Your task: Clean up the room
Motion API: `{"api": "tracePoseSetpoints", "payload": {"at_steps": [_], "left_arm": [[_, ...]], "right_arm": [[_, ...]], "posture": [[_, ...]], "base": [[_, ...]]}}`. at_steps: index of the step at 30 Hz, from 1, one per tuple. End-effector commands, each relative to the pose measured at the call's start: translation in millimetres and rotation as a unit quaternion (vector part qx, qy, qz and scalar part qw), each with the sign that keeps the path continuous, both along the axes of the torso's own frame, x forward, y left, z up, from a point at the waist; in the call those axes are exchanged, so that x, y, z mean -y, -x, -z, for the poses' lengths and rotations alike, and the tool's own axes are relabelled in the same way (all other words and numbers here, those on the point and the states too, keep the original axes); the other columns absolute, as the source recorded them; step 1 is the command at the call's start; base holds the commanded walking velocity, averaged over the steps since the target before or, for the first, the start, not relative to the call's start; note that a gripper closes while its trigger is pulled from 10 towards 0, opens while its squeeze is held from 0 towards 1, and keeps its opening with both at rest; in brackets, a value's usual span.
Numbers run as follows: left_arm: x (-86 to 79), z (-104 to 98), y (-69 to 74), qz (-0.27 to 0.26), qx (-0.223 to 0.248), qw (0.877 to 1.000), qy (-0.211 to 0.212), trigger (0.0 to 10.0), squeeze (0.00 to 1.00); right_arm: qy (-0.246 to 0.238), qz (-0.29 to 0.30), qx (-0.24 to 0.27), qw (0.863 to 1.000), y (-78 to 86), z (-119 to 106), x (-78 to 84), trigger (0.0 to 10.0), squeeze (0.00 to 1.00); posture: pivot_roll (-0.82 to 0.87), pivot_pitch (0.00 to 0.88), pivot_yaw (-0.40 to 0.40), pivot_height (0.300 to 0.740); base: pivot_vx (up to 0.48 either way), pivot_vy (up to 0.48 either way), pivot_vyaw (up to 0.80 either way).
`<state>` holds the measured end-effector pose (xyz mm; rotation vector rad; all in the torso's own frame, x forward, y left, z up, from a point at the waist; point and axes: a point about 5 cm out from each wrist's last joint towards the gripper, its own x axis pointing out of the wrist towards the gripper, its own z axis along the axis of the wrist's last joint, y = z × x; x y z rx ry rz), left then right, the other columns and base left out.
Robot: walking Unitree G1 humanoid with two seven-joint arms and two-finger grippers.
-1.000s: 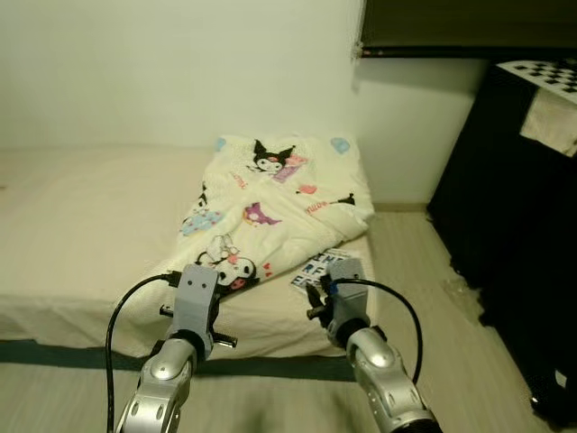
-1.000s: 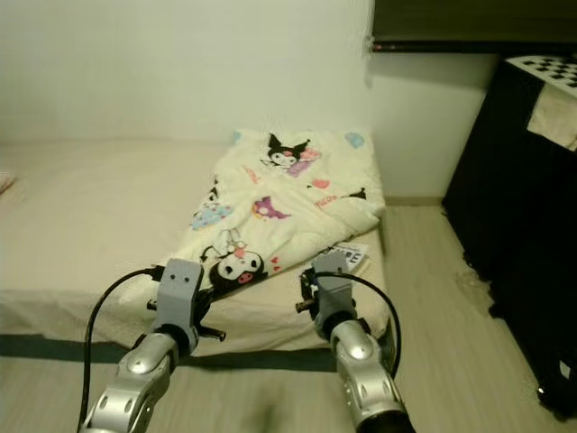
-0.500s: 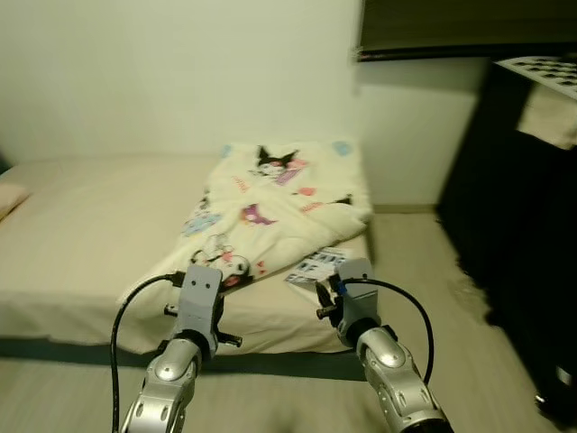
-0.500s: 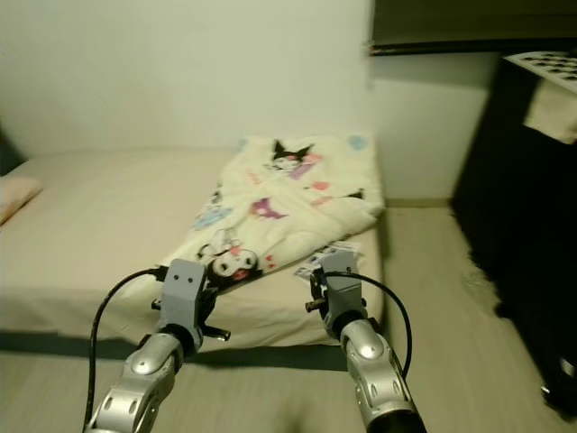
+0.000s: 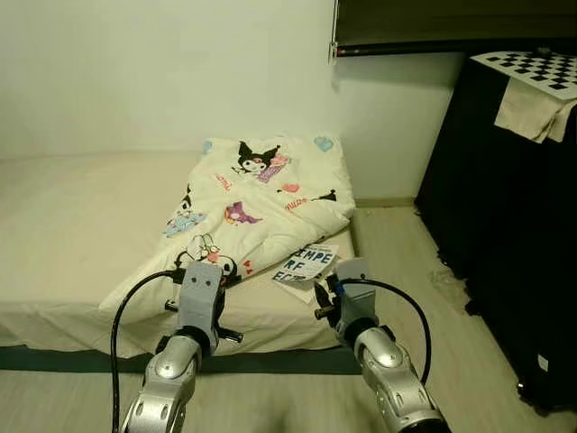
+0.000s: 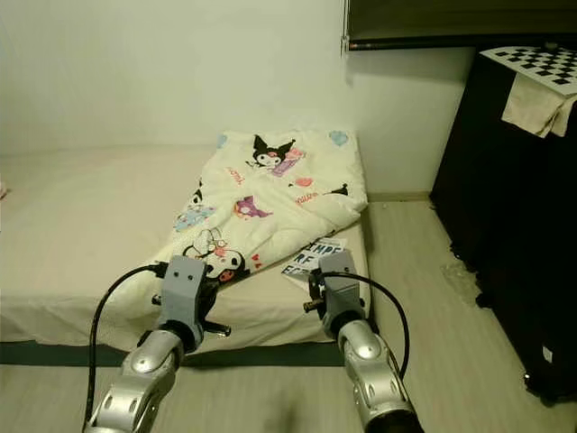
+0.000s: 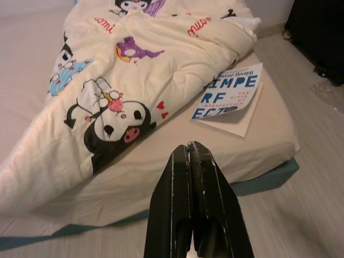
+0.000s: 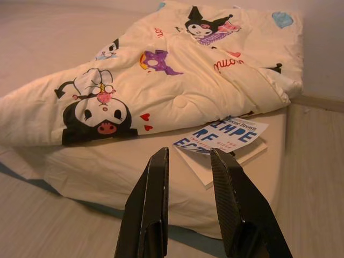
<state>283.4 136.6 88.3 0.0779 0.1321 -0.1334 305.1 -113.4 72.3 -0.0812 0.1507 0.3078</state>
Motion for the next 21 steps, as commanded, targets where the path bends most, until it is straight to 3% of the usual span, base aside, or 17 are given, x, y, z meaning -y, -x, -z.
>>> {"api": "tracePoseSetpoints", "payload": {"at_steps": [1,5,6,8,9,10,11,14,21], "left_arm": [[-1.9,3,0.2,0.001,-0.005,1.0,-0.004,10.0,0.0],[-3.0,2,0.3,-0.001,-0.003,1.0,-0.004,10.0,0.0],[-4.2,2,0.4,-0.004,-0.002,1.0,-0.004,10.0,0.0],[-4.2,2,0.4,-0.004,-0.002,1.0,-0.004,10.0,0.0],[-8.5,2,0.4,-0.015,-0.001,1.0,-0.002,10.0,0.0],[-8.5,2,0.4,-0.015,-0.001,1.0,-0.002,10.0,0.0],[-13.4,3,0.2,-0.028,-0.002,1.0,-0.001,10.0,0.0],[-20.8,3,-0.5,-0.044,-0.001,0.999,0.0,10.0,0.0],[-22.3,3,-0.8,-0.05,0.002,0.999,0.002,10.0,0.0]], "right_arm": [[0.003,0.005,-0.008,1.0,2.1,5,0.7,10.0,0.0],[0.026,0.037,-0.001,0.999,0.4,6,8.7,10.0,0.0],[0.04,0.077,0.014,0.996,-2.3,4,18.3,10.0,0.0],[0.04,0.077,0.014,0.996,-2.3,4,18.3,10.0,0.0],[0.046,0.126,0.032,0.99,-4.0,0,32.1,10.0,0.0],[0.046,0.126,0.032,0.99,-4.0,0,32.1,10.0,0.0],[0.042,0.162,0.041,0.985,-3.8,-1,42.7,10.0,0.0],[0.028,0.184,0.034,0.982,-0.9,1,51.8,10.0,0.0],[0.015,0.166,0.025,0.986,-0.3,3,45.0,10.0,0.0]], "posture": [[-0.04,0.089,0.06,0.74],[-0.04,0.092,0.059,0.74],[-0.04,0.094,0.059,0.74],[-0.04,0.094,0.059,0.74],[-0.04,0.096,0.059,0.74],[-0.04,0.096,0.059,0.74],[-0.04,0.096,0.059,0.74],[-0.04,0.098,0.058,0.74],[-0.05,0.1,0.055,0.74]], "base": [[0.431,0.0,0.0],[0.444,0.0,0.0],[0.45,0.0,0.0],[0.45,0.0,0.0],[0.442,0.0,0.0],[0.442,0.0,0.0],[0.446,0.0,0.0],[0.449,0.0,0.0],[0.449,0.0,0.0]]}}
